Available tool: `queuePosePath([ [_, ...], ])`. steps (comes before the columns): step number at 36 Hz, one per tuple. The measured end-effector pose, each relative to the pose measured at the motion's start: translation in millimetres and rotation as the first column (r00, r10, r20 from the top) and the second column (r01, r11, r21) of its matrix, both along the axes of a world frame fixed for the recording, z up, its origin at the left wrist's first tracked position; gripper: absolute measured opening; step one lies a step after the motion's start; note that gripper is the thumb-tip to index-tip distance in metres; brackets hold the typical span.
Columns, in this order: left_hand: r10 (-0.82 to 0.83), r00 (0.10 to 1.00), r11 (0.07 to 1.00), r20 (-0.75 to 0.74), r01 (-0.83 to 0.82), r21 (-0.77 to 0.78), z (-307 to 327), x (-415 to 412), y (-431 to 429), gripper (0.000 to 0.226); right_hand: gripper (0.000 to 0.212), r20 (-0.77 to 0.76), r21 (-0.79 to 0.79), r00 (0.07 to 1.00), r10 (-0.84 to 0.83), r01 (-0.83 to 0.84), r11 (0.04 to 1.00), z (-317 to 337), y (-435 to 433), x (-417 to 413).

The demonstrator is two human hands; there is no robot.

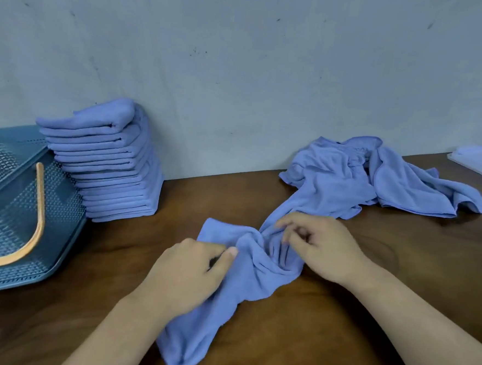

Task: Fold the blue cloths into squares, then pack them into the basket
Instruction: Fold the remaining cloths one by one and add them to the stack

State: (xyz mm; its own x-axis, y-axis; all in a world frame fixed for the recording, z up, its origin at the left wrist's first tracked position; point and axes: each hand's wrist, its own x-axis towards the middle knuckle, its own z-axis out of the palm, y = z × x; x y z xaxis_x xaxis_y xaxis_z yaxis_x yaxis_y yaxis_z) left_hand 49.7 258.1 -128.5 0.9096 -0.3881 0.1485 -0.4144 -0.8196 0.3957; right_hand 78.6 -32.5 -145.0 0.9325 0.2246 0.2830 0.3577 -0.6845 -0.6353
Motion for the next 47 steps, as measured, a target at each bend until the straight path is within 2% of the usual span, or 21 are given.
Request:
queuePosePath([
  [2,-0.127,0.981,0.991,-0.149,0.122,-0.046,7.7,-6.1,-0.3,0.053,0.022,0.105,-0.092,0.979,-0.174,0.184,0.979,-1.7,-3.0,7.0],
  [4,-0.229,0.937,0.964,-0.263,0.180,-0.197,8.2,-10.7,-1.3,0.046,0.029,0.106,-0.216,0.961,-0.256,0.274,0.937,-7.0,-6.3,12.0],
  [7,-0.212,0.977,0.932,-0.002,0.202,-0.300,-3.3,-4.8,-3.2,0.033,0.049,0.015,-0.364,0.976,-0.217,0.208,0.908,-17.3,-4.9,11.7],
  [9,-0.153,0.981,0.962,0.119,0.176,-0.211,-13.2,2.7,-3.7,0.021,0.056,-0.050,-0.440,0.992,-0.116,0.082,0.894,-20.3,0.0,10.3],
  [11,-0.126,0.988,0.989,0.090,0.132,-0.062,-21.8,8.0,-2.8,0.027,0.056,-0.102,-0.475,0.995,-0.015,-0.035,0.879,-20.0,4.1,9.5],
  [13,-0.109,0.992,0.994,0.062,0.108,0.021,-26.9,9.4,-2.3,0.033,0.054,-0.142,-0.451,0.988,0.068,-0.126,0.884,-16.4,5.6,8.8],
  [15,-0.114,0.993,0.993,0.029,0.115,-0.027,-20.3,7.8,-3.3,0.040,0.052,-0.178,-0.412,0.972,0.156,-0.218,0.885,-12.6,6.9,6.7],
  [17,-0.189,0.971,0.966,-0.146,0.157,-0.205,-9.6,3.6,-4.3,0.052,0.048,-0.190,-0.351,0.950,0.249,-0.302,0.886,-7.5,9.8,2.9],
  [19,-0.311,0.884,0.898,-0.349,0.154,-0.412,-3.1,-4.4,-5.1,0.052,0.042,-0.205,-0.255,0.911,0.359,-0.403,0.879,-3.3,14.0,-2.5],
  [20,-0.337,0.865,0.868,-0.372,0.132,-0.479,-1.8,-7.6,-5.8,0.049,0.039,-0.228,-0.193,0.881,0.414,-0.458,0.868,-3.7,16.6,-5.1],
  [22,-0.266,0.924,0.830,-0.275,0.075,-0.552,-6.4,-6.9,-5.4,0.046,0.036,-0.278,-0.057,0.821,0.498,-0.532,0.845,-3.5,22.4,-11.3],
  [24,-0.062,0.995,0.827,-0.077,0.007,-0.562,-13.9,3.2,-2.5,0.043,0.032,-0.277,0.121,0.812,0.514,-0.501,0.857,-2.3,28.3,-16.2],
  [27,0.230,0.968,0.893,0.098,-0.170,-0.417,-29.7,21.4,7.8,0.021,0.026,-0.185,0.349,0.896,0.405,-0.325,0.879,-4.3,30.9,-14.1],
  [28,0.271,0.958,0.913,0.088,-0.227,-0.338,-33.1,23.4,8.9,0.012,0.025,-0.138,0.340,0.940,0.311,-0.250,0.906,-7.5,29.0,-10.0],
  [30,0.328,0.943,0.933,0.052,-0.314,-0.175,-41.3,27.9,9.8,0.037,0.025,-0.056,0.215,0.993,0.102,-0.088,0.973,-17.0,20.9,1.0],
  [32,0.385,0.922,0.916,0.035,-0.378,-0.133,-43.8,32.0,9.3,0.059,0.021,-0.044,0.098,0.999,-0.030,0.034,0.995,-21.8,12.9,9.2],
  [35,0.421,0.906,0.906,0.031,-0.419,-0.062,-45.3,36.2,7.3,0.067,0.011,-0.102,0.134,0.993,-0.057,0.070,0.988,-22.3,11.1,12.4],
  [37,0.418,0.909,0.908,0.009,-0.417,-0.029,-46.1,37.2,6.4,0.065,0.021,-0.131,0.111,0.990,-0.054,0.069,0.991,-22.1,17.6,13.5],
  [40,0.411,0.911,0.898,-0.040,-0.412,-0.156,-44.7,36.3,10.2,0.049,0.044,-0.135,-0.054,0.985,-0.103,0.096,0.994,-19.8,33.2,26.9],
  [44,0.315,0.944,0.868,-0.095,-0.327,-0.373,-40.0,34.1,14.4,0.034,0.063,-0.170,-0.101,0.980,-0.102,0.086,0.991,-11.6,42.1,70.7],
  [47,0.271,0.960,0.834,-0.062,-0.267,-0.483,-38.6,31.3,14.2,0.038,0.059,-0.139,-0.189,0.990,0.021,-0.047,0.981,-11.8,49.0,102.5],
])
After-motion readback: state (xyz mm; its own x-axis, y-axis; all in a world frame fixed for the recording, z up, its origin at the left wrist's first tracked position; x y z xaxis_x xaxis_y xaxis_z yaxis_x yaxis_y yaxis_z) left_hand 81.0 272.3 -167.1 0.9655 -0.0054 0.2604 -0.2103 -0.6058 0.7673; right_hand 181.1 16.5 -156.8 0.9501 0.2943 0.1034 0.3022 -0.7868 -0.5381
